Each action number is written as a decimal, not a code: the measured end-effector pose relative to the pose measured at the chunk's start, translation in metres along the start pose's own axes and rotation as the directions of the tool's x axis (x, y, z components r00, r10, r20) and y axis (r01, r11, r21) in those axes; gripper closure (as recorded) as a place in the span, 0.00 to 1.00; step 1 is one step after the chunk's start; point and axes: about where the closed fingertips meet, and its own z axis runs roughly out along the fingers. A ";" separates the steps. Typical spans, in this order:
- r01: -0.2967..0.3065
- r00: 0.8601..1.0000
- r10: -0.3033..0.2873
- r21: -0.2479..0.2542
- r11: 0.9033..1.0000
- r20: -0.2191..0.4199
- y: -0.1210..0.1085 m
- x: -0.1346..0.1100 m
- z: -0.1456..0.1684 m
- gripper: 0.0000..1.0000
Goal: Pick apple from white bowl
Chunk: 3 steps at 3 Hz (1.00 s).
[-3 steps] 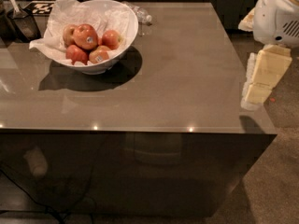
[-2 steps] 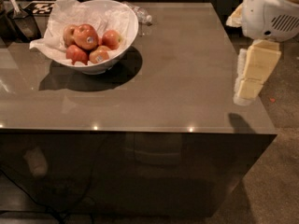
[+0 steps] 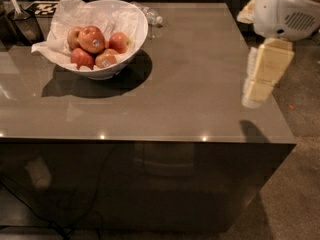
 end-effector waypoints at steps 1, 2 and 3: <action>0.057 0.996 -0.059 0.034 0.998 0.071 -0.017 -0.054 -0.007 0.00; 0.103 0.989 -0.106 0.031 0.994 0.103 -0.034 -0.098 -0.007 0.00; 0.114 0.986 -0.119 0.050 0.992 0.118 -0.037 -0.107 -0.011 0.00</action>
Offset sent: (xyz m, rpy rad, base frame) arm 0.0646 0.1431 0.0458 0.0735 -0.0274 0.2038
